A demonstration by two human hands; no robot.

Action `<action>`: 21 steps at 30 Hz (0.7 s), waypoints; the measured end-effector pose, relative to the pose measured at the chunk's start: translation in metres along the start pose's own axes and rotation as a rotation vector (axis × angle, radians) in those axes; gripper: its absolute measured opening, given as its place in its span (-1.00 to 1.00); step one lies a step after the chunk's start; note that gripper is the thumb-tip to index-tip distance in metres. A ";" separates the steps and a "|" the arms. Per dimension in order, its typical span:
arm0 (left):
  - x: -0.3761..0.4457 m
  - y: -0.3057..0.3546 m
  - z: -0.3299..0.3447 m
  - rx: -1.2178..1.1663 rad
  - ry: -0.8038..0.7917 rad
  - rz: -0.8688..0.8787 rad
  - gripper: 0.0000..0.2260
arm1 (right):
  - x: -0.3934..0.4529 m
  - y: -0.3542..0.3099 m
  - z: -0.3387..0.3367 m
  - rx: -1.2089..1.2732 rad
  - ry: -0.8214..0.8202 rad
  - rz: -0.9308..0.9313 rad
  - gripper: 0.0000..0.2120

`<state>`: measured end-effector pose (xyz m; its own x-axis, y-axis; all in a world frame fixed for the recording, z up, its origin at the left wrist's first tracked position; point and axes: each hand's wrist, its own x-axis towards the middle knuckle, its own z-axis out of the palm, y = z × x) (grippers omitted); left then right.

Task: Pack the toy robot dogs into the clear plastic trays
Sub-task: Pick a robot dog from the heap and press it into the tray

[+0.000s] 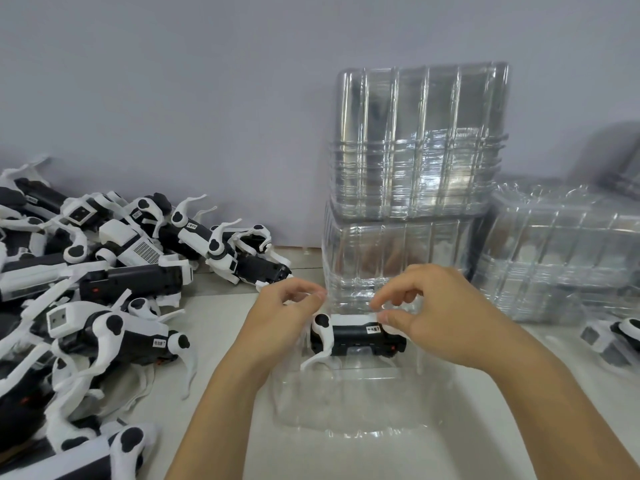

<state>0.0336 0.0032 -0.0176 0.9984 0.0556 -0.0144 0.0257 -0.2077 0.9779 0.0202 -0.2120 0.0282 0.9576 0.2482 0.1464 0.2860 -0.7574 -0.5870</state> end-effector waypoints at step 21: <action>-0.002 0.004 0.000 0.018 -0.002 -0.012 -0.83 | -0.002 -0.037 0.021 -0.237 -0.264 -0.021 -0.42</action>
<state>0.0316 0.0022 -0.0139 0.9981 0.0563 -0.0263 0.0383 -0.2250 0.9736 0.0072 -0.1718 0.0334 0.9182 0.3893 -0.0728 0.3353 -0.8620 -0.3802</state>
